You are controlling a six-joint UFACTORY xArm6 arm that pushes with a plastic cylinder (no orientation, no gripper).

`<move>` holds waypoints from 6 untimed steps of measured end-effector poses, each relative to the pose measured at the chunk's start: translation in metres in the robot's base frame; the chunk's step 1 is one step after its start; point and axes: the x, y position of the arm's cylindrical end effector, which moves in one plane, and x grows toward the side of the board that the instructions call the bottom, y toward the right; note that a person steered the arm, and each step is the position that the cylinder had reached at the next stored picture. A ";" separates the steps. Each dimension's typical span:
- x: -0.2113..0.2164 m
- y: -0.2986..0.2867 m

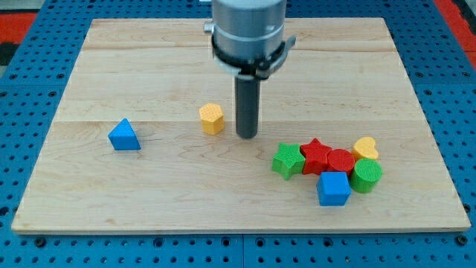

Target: Push the yellow hexagon towards the green star

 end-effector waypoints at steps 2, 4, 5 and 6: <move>-0.014 -0.013; -0.037 -0.043; -0.047 -0.069; -0.014 -0.084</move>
